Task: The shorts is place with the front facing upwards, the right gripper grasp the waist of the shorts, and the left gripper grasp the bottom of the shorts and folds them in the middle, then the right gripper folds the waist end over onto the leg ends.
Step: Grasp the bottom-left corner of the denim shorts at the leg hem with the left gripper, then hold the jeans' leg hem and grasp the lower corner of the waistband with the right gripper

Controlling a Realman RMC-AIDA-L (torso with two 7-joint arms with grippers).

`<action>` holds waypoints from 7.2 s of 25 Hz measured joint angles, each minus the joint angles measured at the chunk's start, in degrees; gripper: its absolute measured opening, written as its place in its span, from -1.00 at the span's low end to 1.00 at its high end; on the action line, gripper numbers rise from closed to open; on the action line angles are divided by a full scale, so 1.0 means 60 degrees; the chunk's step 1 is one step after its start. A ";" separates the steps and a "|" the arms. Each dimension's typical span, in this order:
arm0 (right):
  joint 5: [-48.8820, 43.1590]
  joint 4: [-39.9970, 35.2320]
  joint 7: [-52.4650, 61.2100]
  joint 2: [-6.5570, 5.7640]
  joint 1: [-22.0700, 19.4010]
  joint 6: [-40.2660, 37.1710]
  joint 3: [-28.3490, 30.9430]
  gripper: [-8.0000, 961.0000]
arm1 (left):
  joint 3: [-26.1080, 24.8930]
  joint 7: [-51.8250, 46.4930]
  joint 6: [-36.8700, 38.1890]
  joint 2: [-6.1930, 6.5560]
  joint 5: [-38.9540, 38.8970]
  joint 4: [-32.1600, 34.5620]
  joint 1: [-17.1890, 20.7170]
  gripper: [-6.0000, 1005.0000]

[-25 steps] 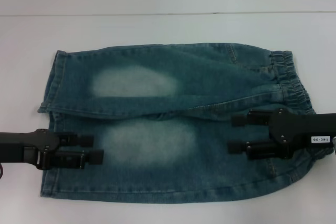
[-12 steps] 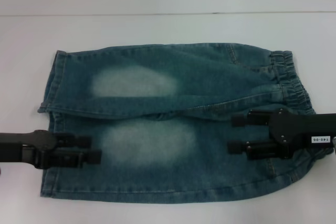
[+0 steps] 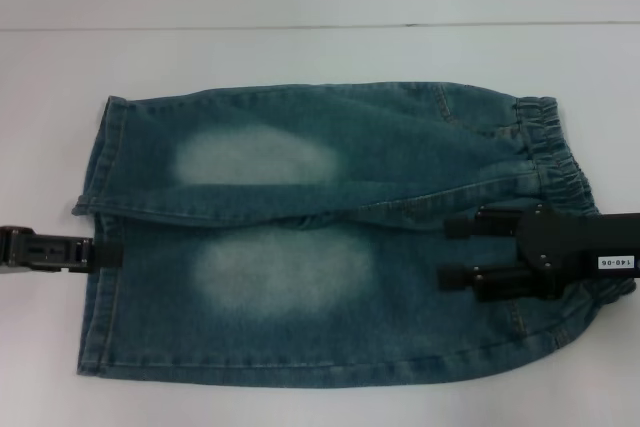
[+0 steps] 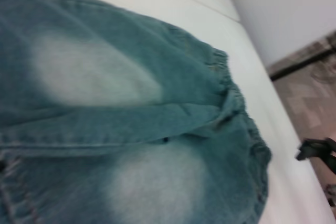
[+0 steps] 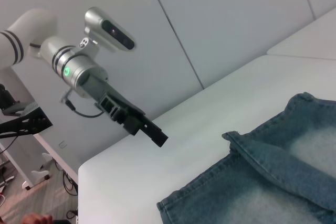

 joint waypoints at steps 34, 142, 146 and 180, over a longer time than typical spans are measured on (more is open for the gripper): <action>-0.0013 0.0023 0.0001 0.0023 0.0147 0.0027 0.0014 0.77 | 0.1111 -0.1298 -0.1637 0.0064 0.2887 -0.1183 -0.0579 0.67; -0.0002 0.0144 -0.0047 0.0036 0.0191 0.0109 -0.0004 0.68 | 0.1440 -0.1391 -0.2332 -0.0163 0.3116 -0.1596 -0.0864 0.12; 0.0010 0.0144 -0.0030 0.0021 0.0190 0.0110 0.0004 0.68 | 0.1449 -0.1387 -0.2306 -0.0163 0.3130 -0.1608 -0.0866 -0.18; -0.2350 -0.2151 0.3992 -0.1894 0.1014 -0.1254 0.0275 0.65 | 0.1204 -0.1233 -0.2407 -0.0169 0.2576 -0.1510 -0.1098 -0.94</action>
